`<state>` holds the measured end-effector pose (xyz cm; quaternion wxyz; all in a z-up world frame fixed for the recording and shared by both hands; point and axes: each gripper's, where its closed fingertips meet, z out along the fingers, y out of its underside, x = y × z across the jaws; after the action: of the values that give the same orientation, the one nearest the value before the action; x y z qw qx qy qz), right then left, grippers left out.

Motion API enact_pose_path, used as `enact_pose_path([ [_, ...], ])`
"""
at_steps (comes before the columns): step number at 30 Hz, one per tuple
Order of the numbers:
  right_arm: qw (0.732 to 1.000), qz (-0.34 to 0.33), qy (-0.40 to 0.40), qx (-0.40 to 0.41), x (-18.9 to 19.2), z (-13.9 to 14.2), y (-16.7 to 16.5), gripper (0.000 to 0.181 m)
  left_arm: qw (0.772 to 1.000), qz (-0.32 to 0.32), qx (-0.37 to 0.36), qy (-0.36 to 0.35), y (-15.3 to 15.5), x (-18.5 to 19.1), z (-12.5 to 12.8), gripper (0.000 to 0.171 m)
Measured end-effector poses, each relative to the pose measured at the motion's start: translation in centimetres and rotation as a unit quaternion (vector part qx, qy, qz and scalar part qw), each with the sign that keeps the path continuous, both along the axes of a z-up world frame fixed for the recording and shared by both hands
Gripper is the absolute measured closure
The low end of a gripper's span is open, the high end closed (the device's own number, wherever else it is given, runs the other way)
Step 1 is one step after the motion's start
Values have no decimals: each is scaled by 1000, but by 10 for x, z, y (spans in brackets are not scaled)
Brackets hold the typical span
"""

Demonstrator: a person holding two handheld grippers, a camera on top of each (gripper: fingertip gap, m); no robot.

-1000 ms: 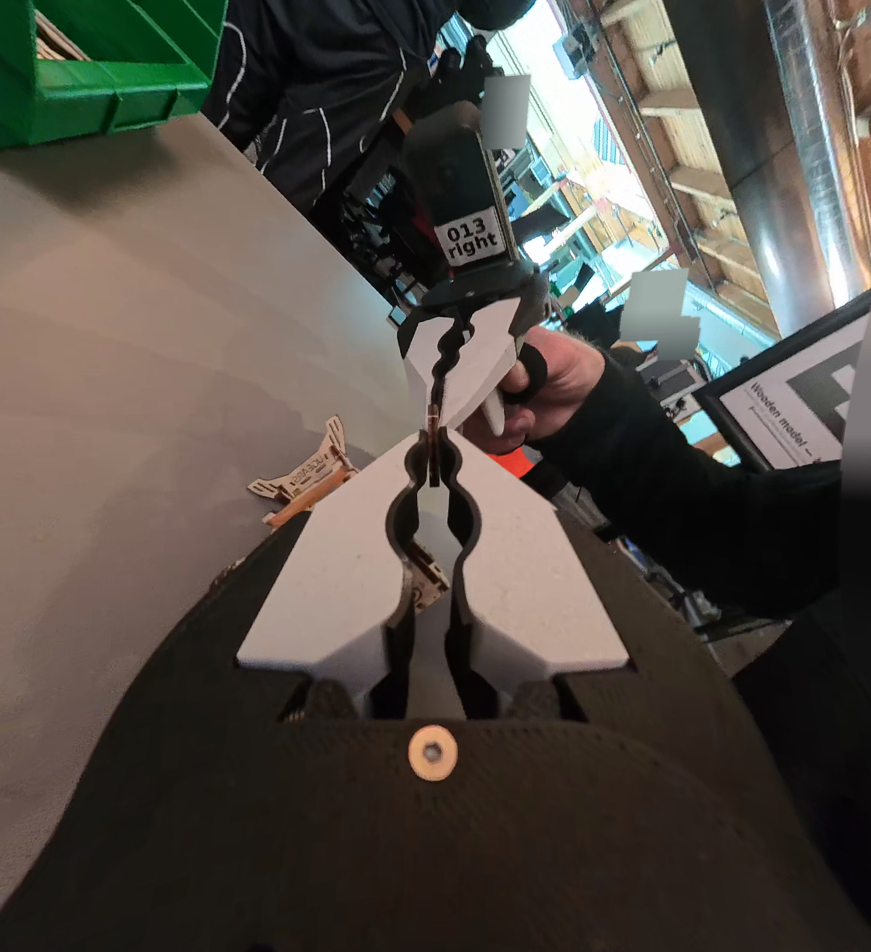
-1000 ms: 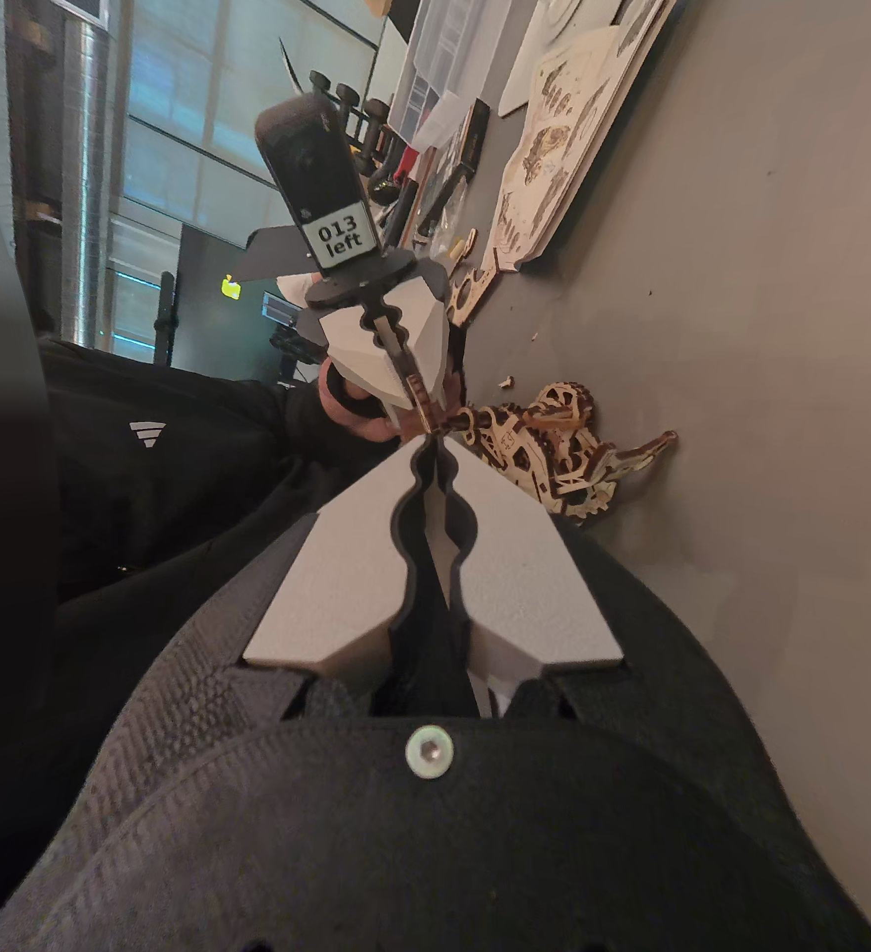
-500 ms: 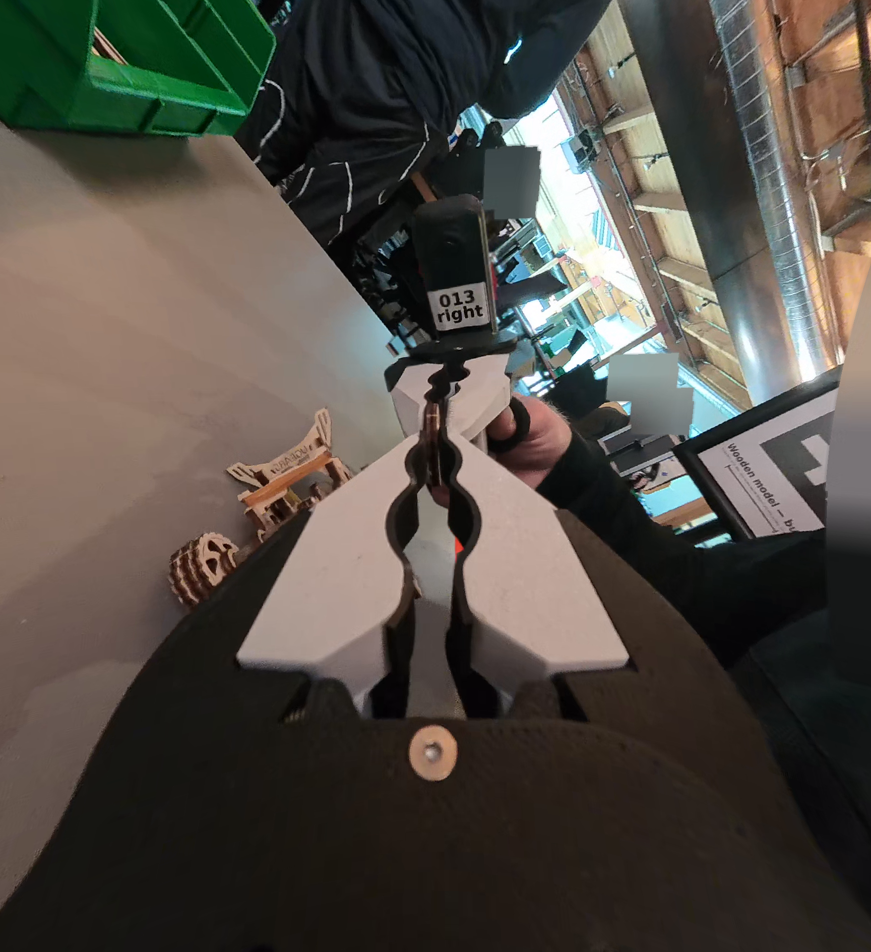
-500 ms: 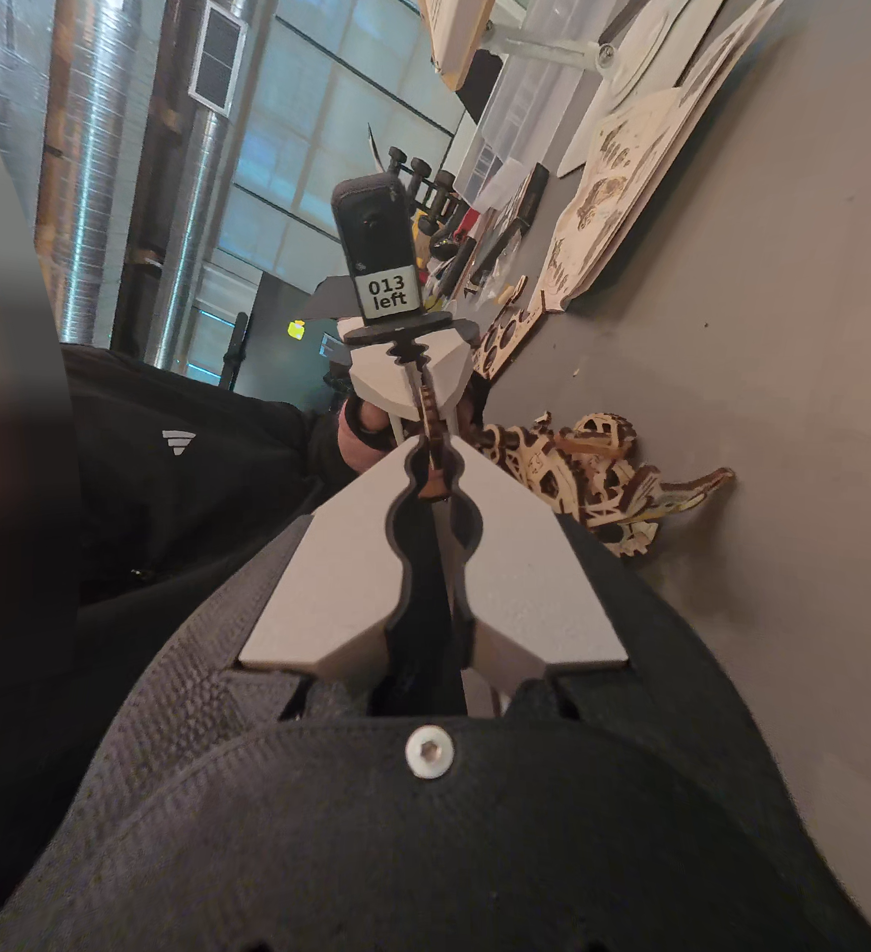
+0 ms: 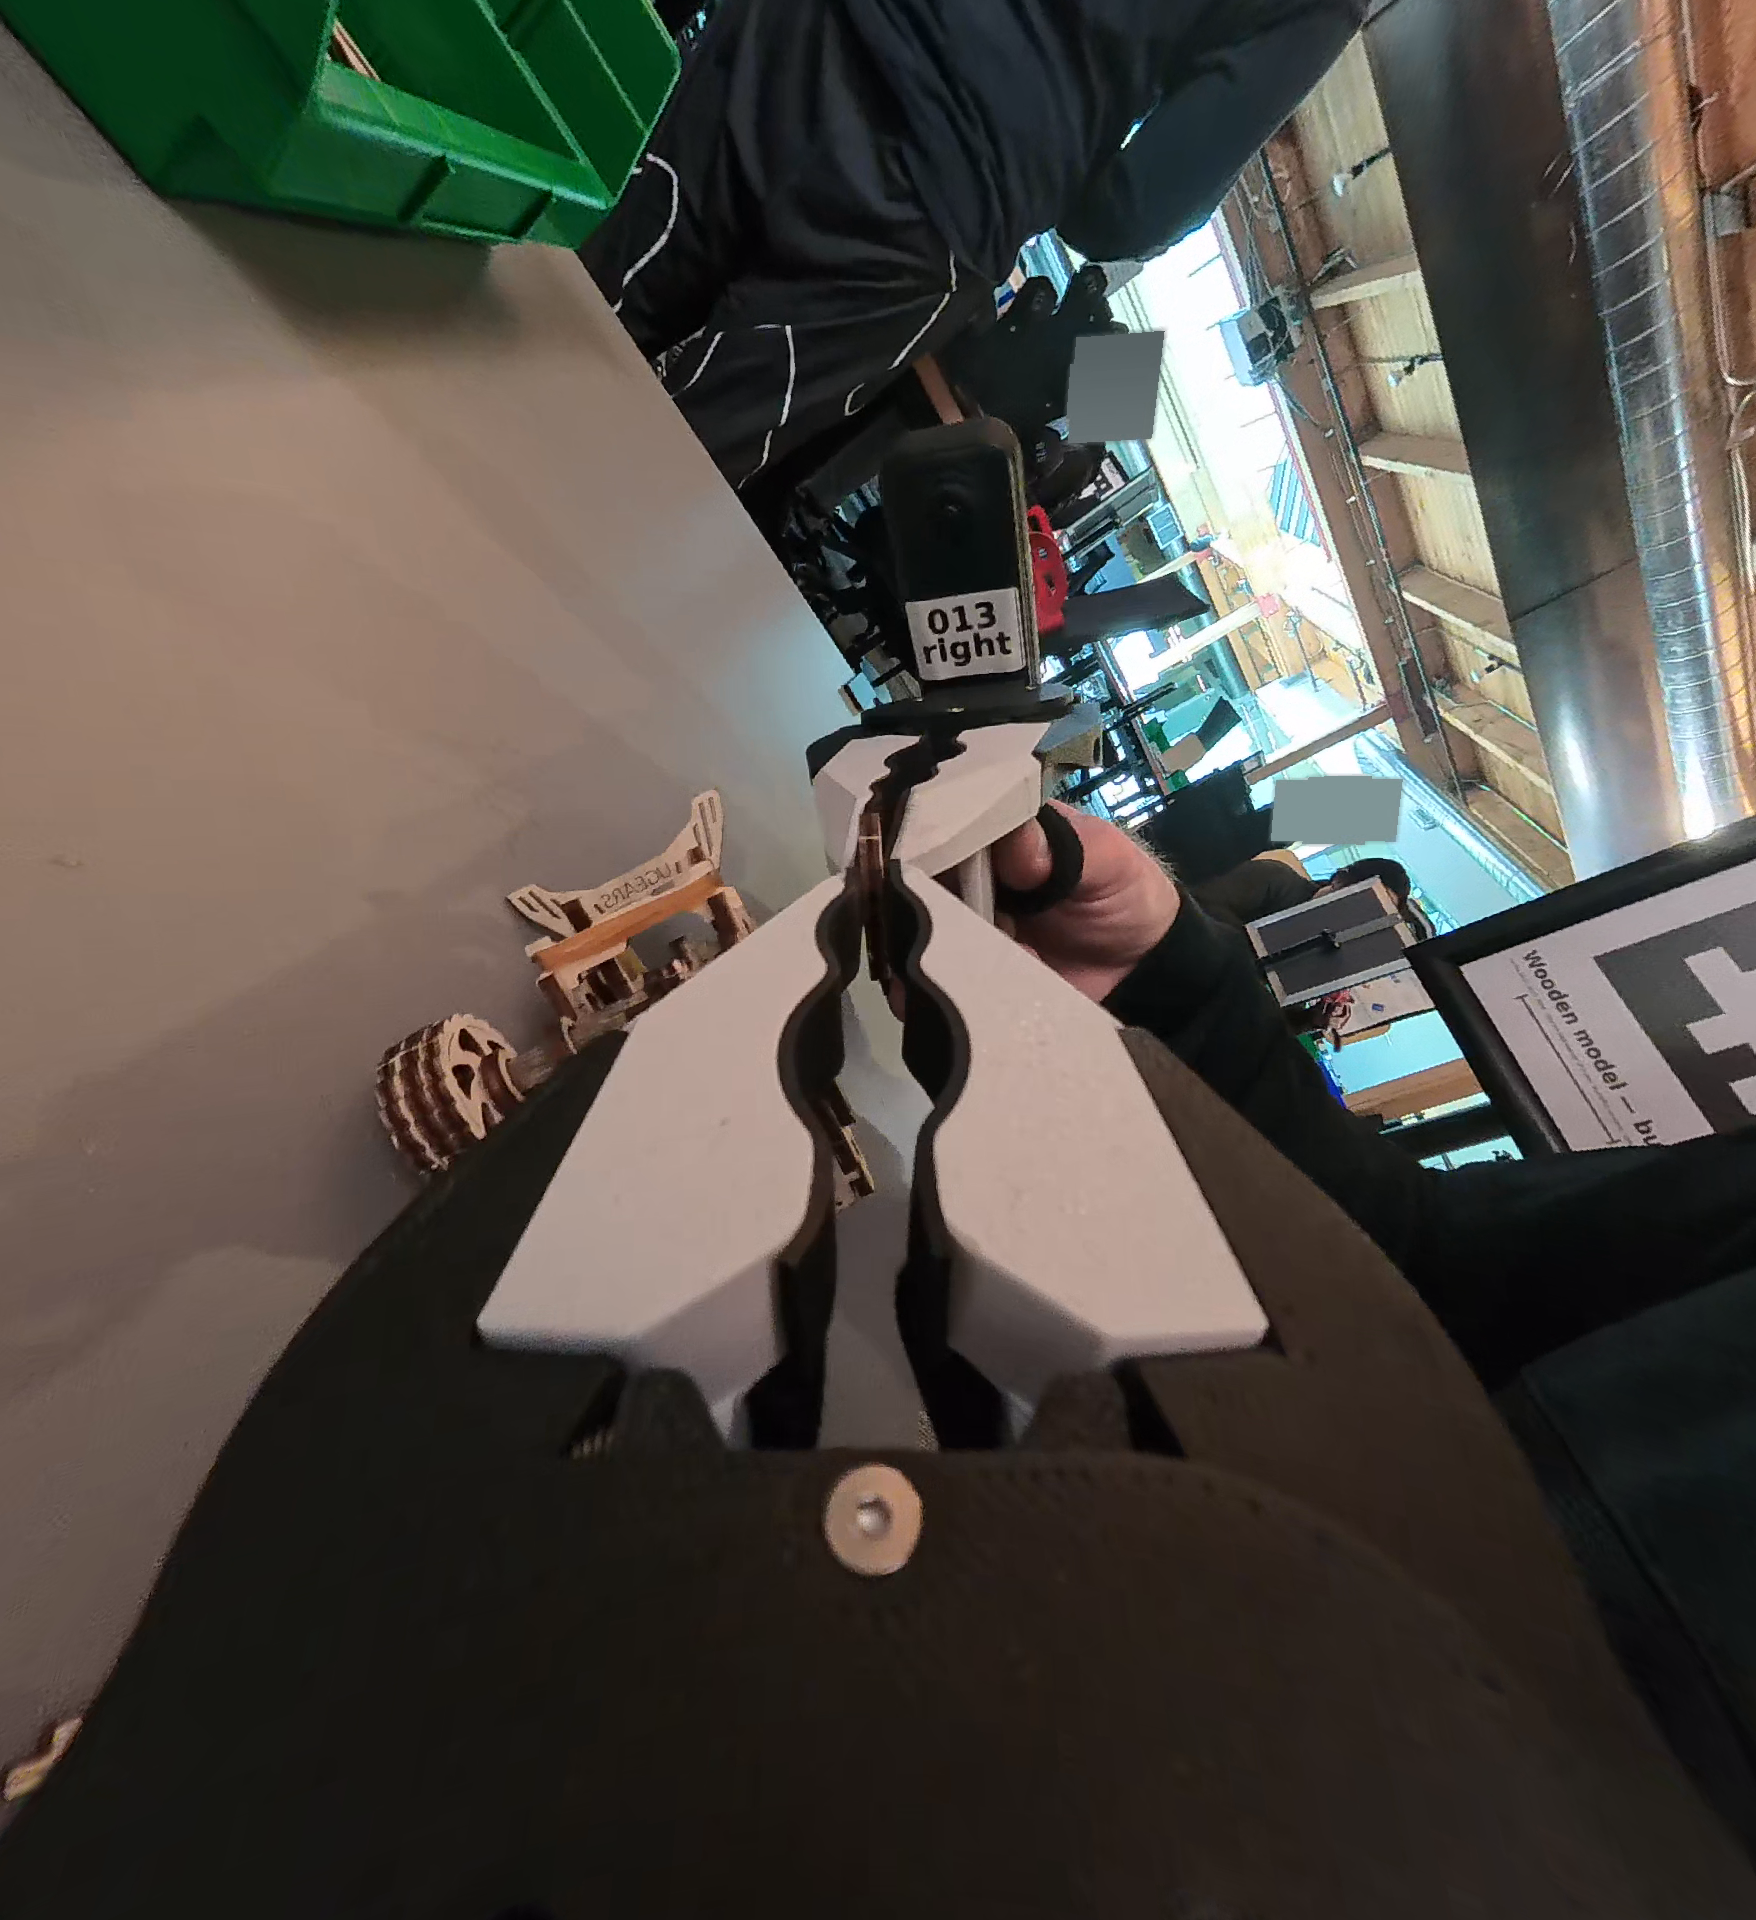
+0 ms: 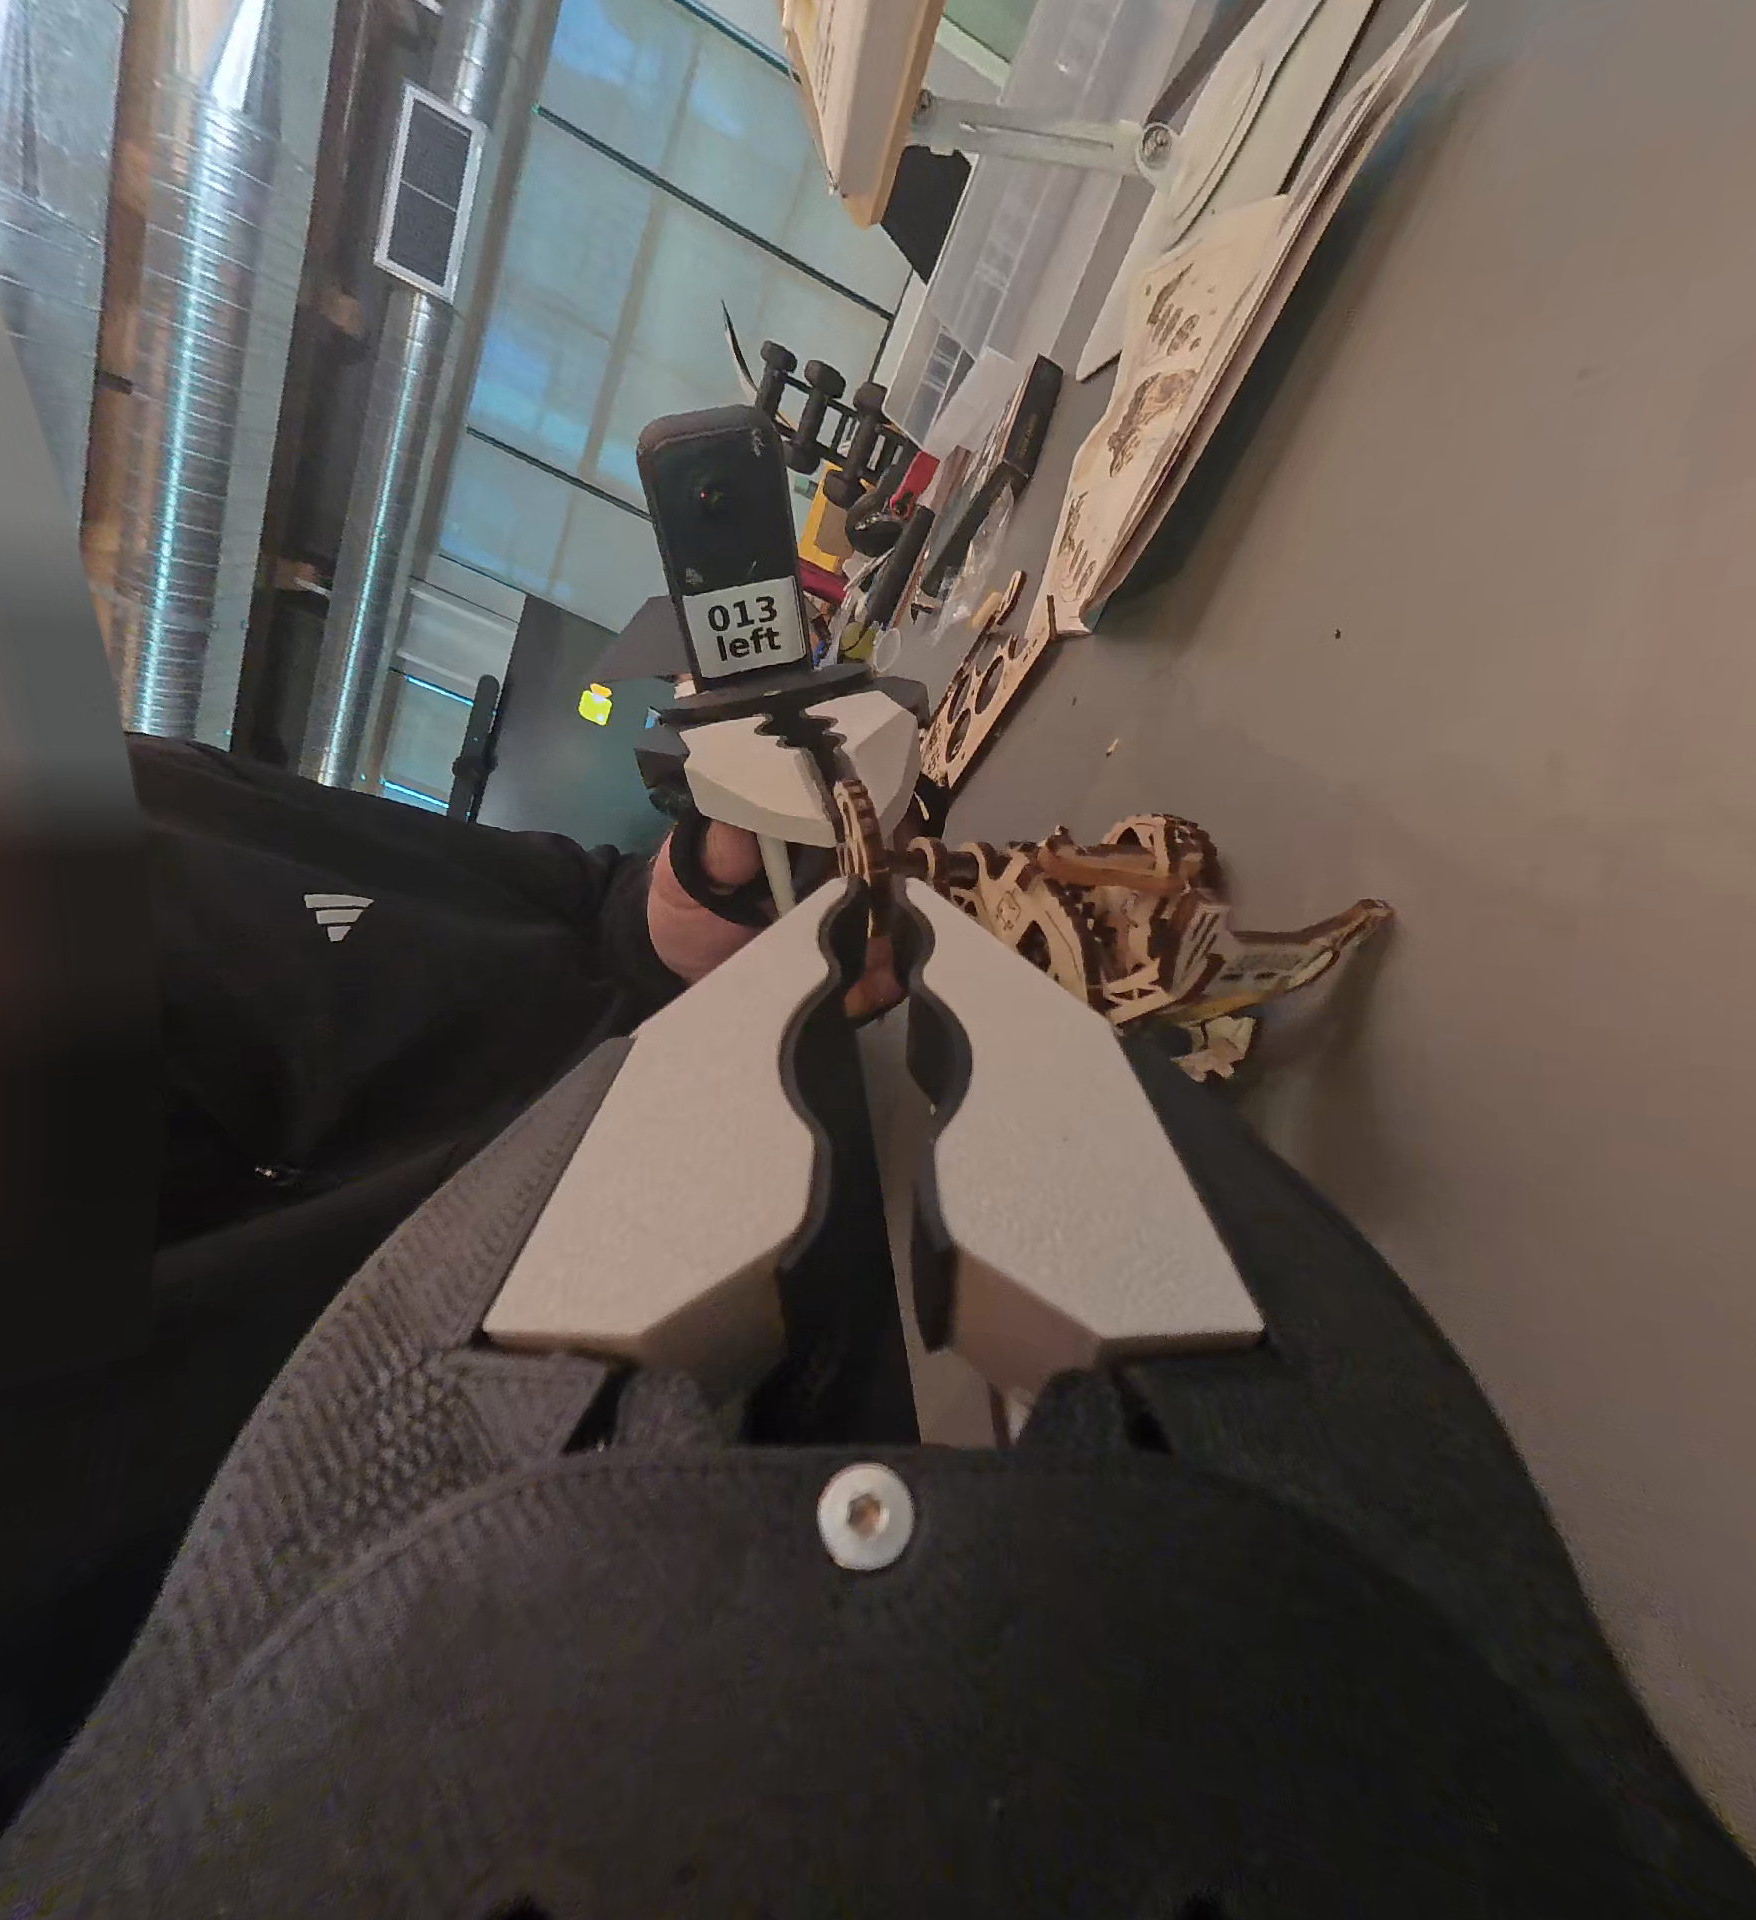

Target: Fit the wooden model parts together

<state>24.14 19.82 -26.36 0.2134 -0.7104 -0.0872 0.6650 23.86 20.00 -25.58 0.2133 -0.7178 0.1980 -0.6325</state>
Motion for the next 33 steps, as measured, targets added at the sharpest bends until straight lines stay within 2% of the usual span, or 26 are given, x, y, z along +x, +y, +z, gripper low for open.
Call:
enact_pose_path([
  [33,1000,17,19,-2,-2,-3,3,180,1000,-8,5,16,3,-1,-4,171],
])
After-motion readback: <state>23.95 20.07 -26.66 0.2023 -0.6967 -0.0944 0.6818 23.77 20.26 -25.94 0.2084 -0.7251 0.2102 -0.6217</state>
